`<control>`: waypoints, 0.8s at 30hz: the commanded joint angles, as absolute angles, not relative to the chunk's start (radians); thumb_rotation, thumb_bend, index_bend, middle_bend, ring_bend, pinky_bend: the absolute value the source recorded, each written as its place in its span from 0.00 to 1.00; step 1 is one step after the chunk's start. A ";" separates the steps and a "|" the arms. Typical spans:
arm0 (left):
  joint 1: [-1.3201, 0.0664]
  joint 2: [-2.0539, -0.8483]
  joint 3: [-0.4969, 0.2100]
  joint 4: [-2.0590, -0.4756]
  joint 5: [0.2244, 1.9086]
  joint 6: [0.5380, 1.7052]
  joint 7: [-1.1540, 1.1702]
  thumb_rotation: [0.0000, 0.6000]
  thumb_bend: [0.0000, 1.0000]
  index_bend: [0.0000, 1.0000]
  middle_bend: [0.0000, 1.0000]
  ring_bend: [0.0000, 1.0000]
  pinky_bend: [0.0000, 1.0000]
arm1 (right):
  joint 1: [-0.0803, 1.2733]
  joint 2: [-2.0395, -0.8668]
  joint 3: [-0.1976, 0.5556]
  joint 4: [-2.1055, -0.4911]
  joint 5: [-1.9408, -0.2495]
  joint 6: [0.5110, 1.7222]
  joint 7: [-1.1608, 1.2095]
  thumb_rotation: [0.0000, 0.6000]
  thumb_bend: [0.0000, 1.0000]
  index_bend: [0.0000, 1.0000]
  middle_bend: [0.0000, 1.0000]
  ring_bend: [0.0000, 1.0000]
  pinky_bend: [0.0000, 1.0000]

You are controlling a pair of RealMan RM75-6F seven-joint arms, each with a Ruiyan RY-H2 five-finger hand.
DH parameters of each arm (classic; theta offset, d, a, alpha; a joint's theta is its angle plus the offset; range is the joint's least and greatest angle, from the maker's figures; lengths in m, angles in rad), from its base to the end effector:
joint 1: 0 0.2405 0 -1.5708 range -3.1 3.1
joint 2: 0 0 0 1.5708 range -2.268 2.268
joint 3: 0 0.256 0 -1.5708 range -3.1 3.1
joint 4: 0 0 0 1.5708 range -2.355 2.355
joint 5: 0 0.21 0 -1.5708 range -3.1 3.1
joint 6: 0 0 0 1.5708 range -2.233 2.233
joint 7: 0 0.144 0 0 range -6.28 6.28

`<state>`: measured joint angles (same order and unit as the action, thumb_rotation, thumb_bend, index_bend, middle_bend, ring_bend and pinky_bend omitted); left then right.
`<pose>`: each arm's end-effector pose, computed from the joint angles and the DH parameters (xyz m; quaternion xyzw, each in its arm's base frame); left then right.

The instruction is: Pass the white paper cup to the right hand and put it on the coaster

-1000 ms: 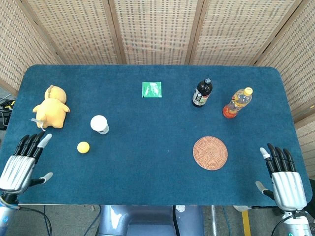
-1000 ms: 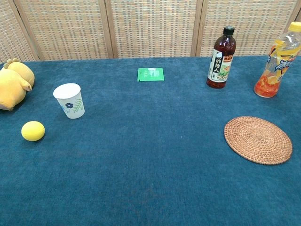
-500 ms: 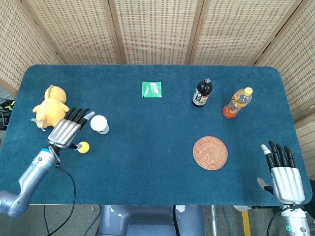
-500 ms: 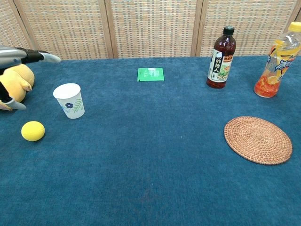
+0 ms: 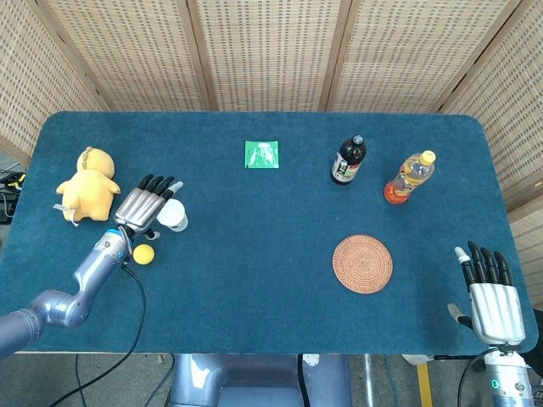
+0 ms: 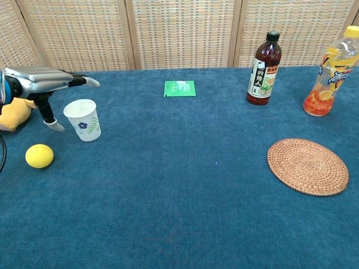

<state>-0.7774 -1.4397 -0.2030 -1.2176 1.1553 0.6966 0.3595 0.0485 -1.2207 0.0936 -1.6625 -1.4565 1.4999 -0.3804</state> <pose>-0.2099 0.4041 0.0305 -0.7892 -0.3020 -0.2381 0.4788 -0.2994 -0.1774 0.1330 0.6069 -0.3282 0.3134 0.6525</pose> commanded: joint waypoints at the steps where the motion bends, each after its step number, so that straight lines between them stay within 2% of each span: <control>1: -0.797 -1.467 -0.197 -1.183 1.172 0.697 0.333 1.00 0.02 0.02 0.07 0.08 0.18 | 0.051 -1.224 0.097 -1.657 -1.446 1.497 -0.384 1.00 0.00 0.08 0.00 0.00 0.00; 3: -0.808 -1.481 -0.189 -1.158 1.183 0.695 0.326 1.00 0.03 0.14 0.23 0.23 0.29 | 0.051 -1.226 0.098 -1.653 -1.436 1.495 -0.385 1.00 0.00 0.08 0.00 0.00 0.00; 5: -0.813 -1.495 -0.188 -1.137 1.193 0.705 0.315 1.00 0.05 0.27 0.34 0.34 0.36 | 0.052 -1.227 0.099 -1.651 -1.432 1.494 -0.386 1.00 0.00 0.08 0.00 0.00 0.00; 8: -0.820 -1.507 -0.184 -1.116 1.199 0.707 0.301 1.00 0.11 0.37 0.43 0.42 0.41 | 0.053 -1.227 0.099 -1.649 -1.429 1.494 -0.387 1.00 0.00 0.08 0.00 0.00 0.00; 14: -0.828 -1.503 -0.184 -1.115 1.208 0.719 0.277 1.00 0.18 0.43 0.48 0.47 0.45 | 0.052 -1.226 0.100 -1.648 -1.421 1.497 -0.383 1.00 0.00 0.08 0.00 0.00 0.00; 21: -0.824 -1.407 -0.201 -1.275 1.259 0.791 0.236 1.00 0.19 0.43 0.48 0.48 0.47 | 0.052 -1.218 0.100 -1.651 -1.418 1.499 -0.369 1.00 0.00 0.08 0.00 0.00 0.00; 24: -0.839 -1.376 -0.199 -1.388 1.331 0.838 0.257 1.00 0.19 0.43 0.48 0.48 0.47 | 0.052 -1.215 0.102 -1.651 -1.412 1.498 -0.362 1.00 0.00 0.08 0.00 0.00 0.00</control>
